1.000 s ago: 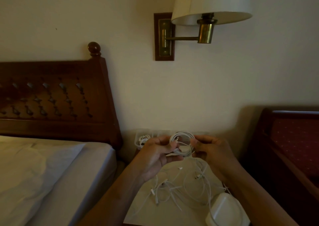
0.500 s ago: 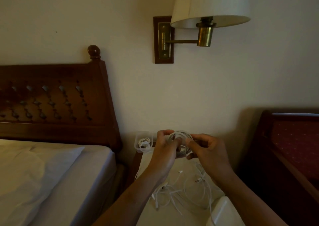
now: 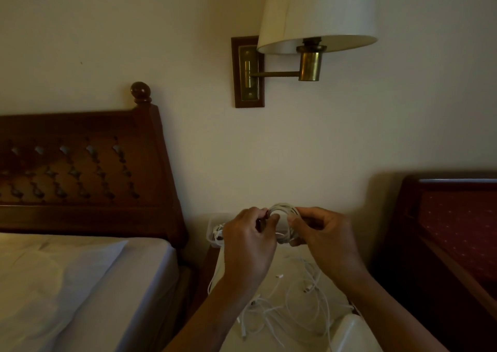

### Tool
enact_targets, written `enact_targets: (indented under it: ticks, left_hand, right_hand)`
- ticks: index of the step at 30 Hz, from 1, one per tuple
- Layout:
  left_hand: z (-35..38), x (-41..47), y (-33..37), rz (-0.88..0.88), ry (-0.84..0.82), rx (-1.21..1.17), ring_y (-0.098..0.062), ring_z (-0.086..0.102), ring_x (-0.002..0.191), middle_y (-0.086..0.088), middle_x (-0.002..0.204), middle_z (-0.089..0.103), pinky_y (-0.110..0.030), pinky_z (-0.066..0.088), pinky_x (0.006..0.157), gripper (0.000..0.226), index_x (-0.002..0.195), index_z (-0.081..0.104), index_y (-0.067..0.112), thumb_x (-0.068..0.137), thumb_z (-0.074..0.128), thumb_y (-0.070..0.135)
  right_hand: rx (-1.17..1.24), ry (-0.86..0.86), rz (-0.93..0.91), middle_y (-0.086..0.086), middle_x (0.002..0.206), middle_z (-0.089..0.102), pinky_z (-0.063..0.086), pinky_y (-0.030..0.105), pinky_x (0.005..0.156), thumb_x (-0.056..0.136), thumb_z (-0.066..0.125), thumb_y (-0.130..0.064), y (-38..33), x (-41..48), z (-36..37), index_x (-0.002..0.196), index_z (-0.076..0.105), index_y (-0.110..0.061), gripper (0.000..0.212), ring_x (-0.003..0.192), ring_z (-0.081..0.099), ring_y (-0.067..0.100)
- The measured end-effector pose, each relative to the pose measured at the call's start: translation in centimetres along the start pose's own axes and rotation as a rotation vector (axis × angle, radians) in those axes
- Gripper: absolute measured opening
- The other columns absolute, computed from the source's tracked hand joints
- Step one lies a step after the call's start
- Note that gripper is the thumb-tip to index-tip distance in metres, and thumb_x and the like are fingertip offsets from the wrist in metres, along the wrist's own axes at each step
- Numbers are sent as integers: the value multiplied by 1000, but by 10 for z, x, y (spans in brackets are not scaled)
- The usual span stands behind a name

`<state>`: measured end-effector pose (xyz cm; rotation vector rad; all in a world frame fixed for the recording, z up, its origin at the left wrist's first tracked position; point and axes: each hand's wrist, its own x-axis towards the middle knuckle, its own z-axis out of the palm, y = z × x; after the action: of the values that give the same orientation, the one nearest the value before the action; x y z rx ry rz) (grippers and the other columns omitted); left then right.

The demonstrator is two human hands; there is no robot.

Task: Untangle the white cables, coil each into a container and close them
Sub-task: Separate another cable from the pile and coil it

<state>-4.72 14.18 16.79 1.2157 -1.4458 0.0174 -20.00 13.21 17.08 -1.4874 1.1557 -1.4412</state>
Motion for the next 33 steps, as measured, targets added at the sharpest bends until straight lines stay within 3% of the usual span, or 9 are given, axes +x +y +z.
enact_targets:
  ticks: [4, 6, 12, 15, 18, 20, 25, 29, 33]
  left_hand:
    - [-2, 7, 3, -133, 45, -161, -2, 68, 66, 10, 69, 69, -19, 52, 56, 21, 78, 65, 14, 85, 85, 18]
    - [-3, 12, 5, -238, 51, -241, -4, 68, 64, 6, 67, 68, -21, 53, 57, 23, 75, 63, 15, 83, 85, 15]
    - [-6, 20, -1, -623, -88, -611, -26, 77, 84, -12, 84, 78, -51, 65, 66, 20, 84, 60, -2, 93, 75, 8]
    - [-8, 15, 1, -452, -100, -399, -12, 73, 77, -7, 80, 73, -34, 62, 71, 22, 81, 58, 6, 91, 76, 14]
    - [-10, 11, 9, -267, -54, -254, -5, 64, 67, 5, 70, 62, -12, 46, 58, 30, 76, 52, 21, 89, 79, 16]
    - [-11, 13, 13, -237, -56, -267, -9, 64, 66, 4, 69, 62, -15, 47, 58, 30, 75, 53, 22, 88, 80, 16]
    - [-16, 22, 16, -280, -165, -393, -21, 72, 70, -10, 76, 69, -43, 62, 66, 23, 78, 58, 9, 89, 79, 11]
    - [-17, 25, 19, -233, -158, -355, -18, 69, 68, -7, 74, 66, -28, 56, 62, 26, 78, 55, 14, 89, 78, 13]
    - [-19, 24, 25, -184, -108, -296, -19, 66, 68, -3, 71, 62, -38, 58, 65, 28, 77, 53, 15, 90, 78, 16]
  right_hand:
    - [293, -170, 157, 19, 91, 76, 60, 31, 69, 88, 73, -14, -5, 7, -11, 101, 80, -8, 16, 73, 69, 26]
    - [293, -253, 167, 25, 95, 74, 58, 33, 72, 82, 75, -22, -8, 9, -16, 100, 80, -7, 25, 76, 67, 28]
    - [167, -398, 61, 15, 87, 74, 57, 30, 69, 86, 69, -25, -16, 13, -27, 93, 79, -8, 22, 70, 66, 22]
    - [175, -482, 80, 22, 86, 68, 56, 32, 72, 89, 67, -21, -15, 13, -31, 95, 77, -4, 21, 73, 63, 28]
    - [221, -581, 113, 21, 88, 68, 55, 30, 74, 91, 63, -14, -15, 11, -37, 102, 76, -1, 21, 80, 64, 27]
    - [181, -608, 81, 18, 90, 71, 56, 27, 75, 90, 64, -13, -18, 12, -43, 105, 75, -1, 22, 82, 67, 24]
    - [309, -659, 114, 18, 83, 69, 55, 27, 73, 89, 60, 1, -21, 15, -53, 104, 74, 7, 21, 78, 66, 21]
    - [274, -647, 37, 17, 79, 68, 54, 29, 71, 91, 60, 0, -23, 15, -49, 105, 76, 5, 21, 73, 63, 21]
    - [163, -556, -130, 23, 82, 67, 51, 33, 69, 95, 62, -1, -27, 11, -41, 106, 78, -4, 19, 72, 58, 26]
